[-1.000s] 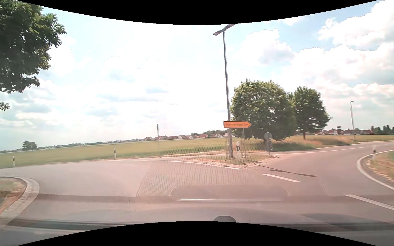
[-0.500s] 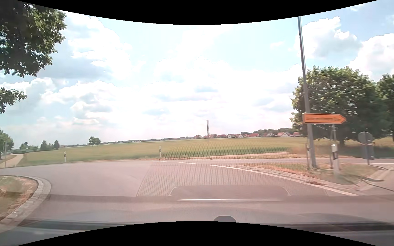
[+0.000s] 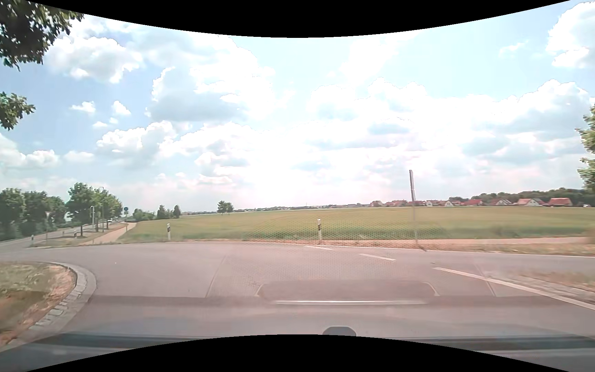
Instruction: Follow the waypoints while adhering to traffic rules and regulations
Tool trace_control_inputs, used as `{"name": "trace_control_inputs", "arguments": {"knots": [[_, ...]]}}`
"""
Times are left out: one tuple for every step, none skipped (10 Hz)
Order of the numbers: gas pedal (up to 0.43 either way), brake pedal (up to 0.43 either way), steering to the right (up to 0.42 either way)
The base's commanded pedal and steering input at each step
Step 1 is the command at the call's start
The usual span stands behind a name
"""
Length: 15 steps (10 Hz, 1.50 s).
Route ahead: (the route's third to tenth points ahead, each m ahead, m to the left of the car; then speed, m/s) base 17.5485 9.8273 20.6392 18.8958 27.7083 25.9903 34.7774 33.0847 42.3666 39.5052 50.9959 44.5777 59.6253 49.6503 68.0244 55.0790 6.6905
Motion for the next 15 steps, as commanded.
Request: {"name": "trace_control_inputs", "arguments": {"knots": [[0.157,0.000,-0.331],[0.157,0.000,-0.331],[0.157,0.000,-0.331],[0.157,0.000,-0.331],[0.169,0.000,-0.329],[0.177,0.000,-0.326],[0.197,0.000,-0.319],[0.209,0.000,-0.309],[0.209,0.000,-0.302],[0.209,0.000,-0.299],[0.209,0.000,-0.291],[0.220,0.000,-0.278],[0.220,0.000,-0.270],[0.220,0.000,-0.263],[0.248,0.000,-0.256]]}}
